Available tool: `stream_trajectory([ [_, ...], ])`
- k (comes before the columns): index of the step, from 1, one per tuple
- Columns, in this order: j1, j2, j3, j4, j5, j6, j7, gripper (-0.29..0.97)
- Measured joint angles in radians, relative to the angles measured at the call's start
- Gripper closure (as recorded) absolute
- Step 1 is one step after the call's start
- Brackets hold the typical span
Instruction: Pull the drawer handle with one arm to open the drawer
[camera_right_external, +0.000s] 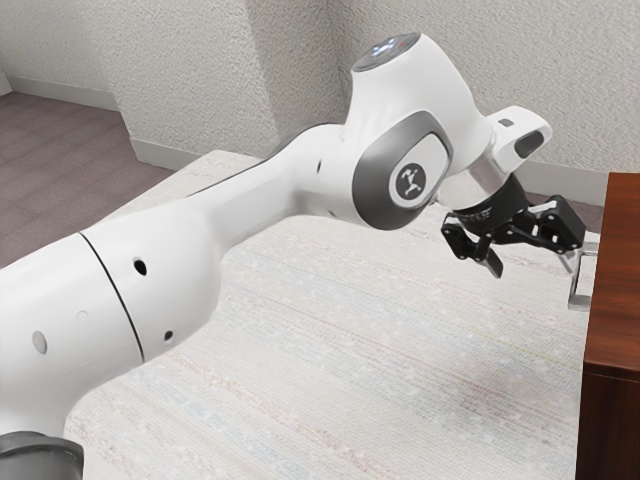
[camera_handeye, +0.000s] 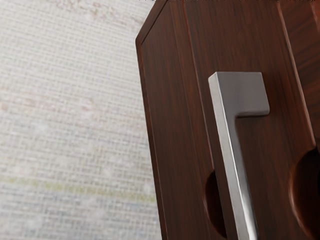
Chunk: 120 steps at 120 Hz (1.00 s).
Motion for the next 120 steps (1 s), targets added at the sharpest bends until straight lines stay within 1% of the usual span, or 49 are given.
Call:
stream_trajectory([
  [44,0.002,0.006,-0.001,0.0,0.0,0.013,-0.004,0.0],
  [60,0.003,0.01,-0.014,0.0,0.0,0.025,-0.005,0.0],
  [90,0.003,0.011,-0.022,-0.001,0.0,0.036,-0.008,0.15],
  [120,0.002,0.012,-0.028,-0.003,0.0,0.052,-0.012,0.22],
])
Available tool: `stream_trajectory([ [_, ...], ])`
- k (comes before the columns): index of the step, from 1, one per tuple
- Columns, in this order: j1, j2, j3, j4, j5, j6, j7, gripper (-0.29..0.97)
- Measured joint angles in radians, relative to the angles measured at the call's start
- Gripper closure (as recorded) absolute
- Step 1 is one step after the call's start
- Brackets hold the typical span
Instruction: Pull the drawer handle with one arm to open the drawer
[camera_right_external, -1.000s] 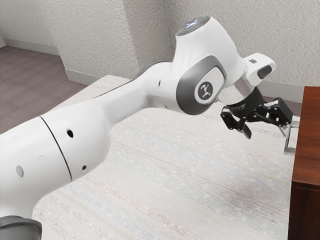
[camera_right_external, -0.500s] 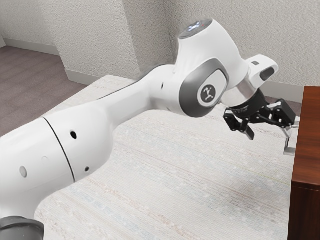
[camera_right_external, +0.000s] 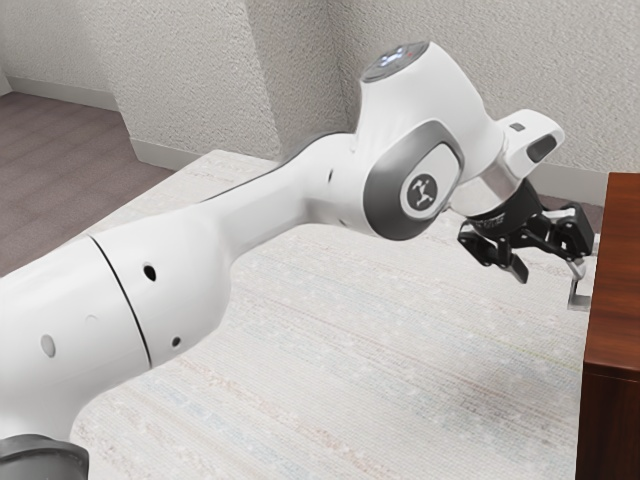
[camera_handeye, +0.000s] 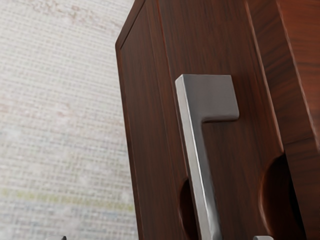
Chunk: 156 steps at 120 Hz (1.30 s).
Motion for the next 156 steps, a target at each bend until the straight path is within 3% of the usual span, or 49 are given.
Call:
stream_trajectory([
  [82,-0.004,0.002,-0.001,-0.044,0.001,0.038,-0.009,0.33],
  [156,0.027,-0.136,0.012,-0.257,0.013,0.078,-0.01,0.35],
])
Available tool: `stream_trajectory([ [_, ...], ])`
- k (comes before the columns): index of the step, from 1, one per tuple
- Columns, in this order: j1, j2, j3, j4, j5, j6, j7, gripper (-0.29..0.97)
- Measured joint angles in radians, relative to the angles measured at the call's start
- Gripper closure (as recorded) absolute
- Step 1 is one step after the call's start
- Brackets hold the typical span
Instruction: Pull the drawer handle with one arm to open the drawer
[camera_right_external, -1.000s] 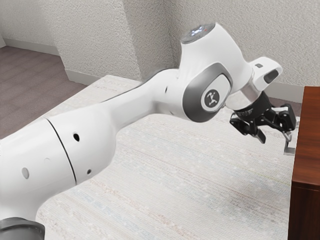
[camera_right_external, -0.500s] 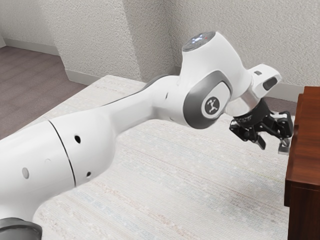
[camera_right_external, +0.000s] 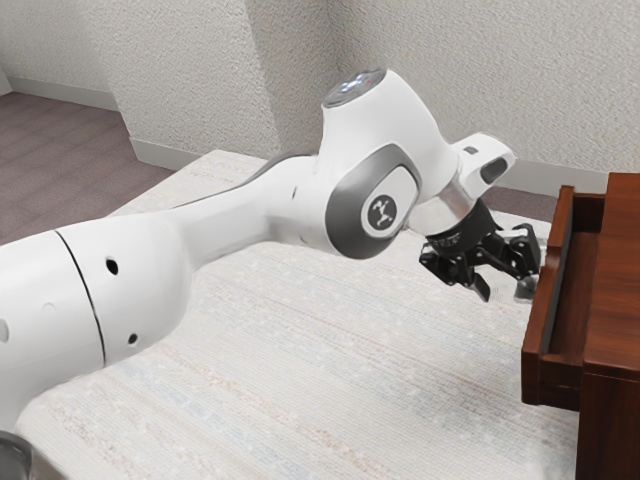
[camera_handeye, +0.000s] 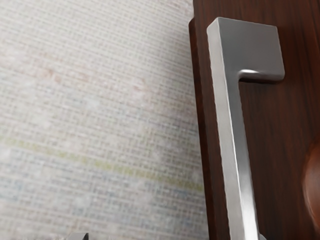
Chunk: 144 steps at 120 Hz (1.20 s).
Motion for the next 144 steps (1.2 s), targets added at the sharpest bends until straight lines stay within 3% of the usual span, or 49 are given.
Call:
stream_trajectory([
  [144,0.072,-0.14,-0.002,-0.18,0.045,0.064,0.008,0.35],
])
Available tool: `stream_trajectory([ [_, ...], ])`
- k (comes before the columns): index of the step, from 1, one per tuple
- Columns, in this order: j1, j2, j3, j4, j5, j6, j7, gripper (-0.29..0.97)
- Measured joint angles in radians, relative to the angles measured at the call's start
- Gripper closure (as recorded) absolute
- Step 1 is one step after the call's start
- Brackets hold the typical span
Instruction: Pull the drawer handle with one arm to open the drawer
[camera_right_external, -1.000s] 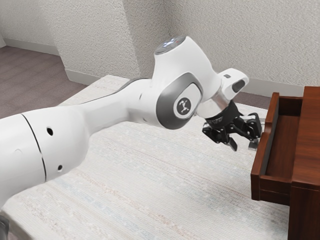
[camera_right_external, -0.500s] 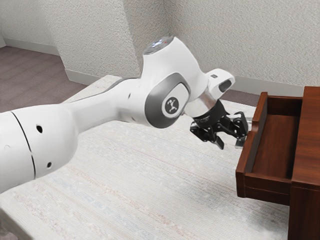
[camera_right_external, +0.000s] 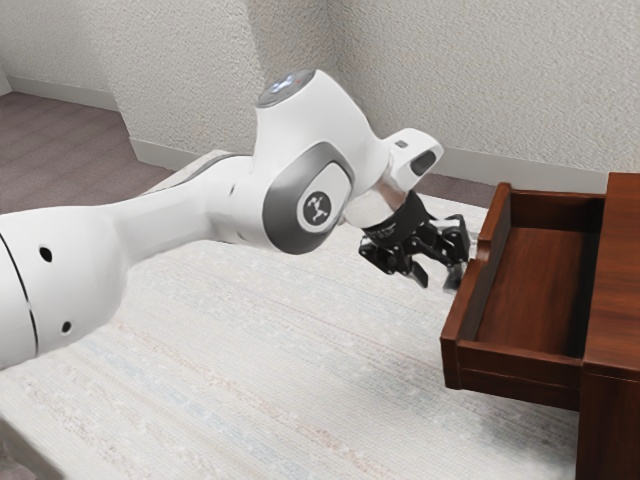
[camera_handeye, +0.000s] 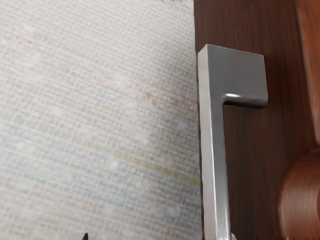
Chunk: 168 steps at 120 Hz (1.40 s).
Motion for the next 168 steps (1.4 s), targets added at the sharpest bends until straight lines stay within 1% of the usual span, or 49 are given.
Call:
stream_trajectory([
  [46,0.048,-0.05,-0.011,-0.072,0.029,0.029,-0.003,0.35],
  [91,0.086,-0.089,-0.023,-0.125,0.035,0.051,-0.004,0.35],
  [168,0.093,-0.094,-0.043,-0.126,0.034,0.067,0.002,0.35],
])
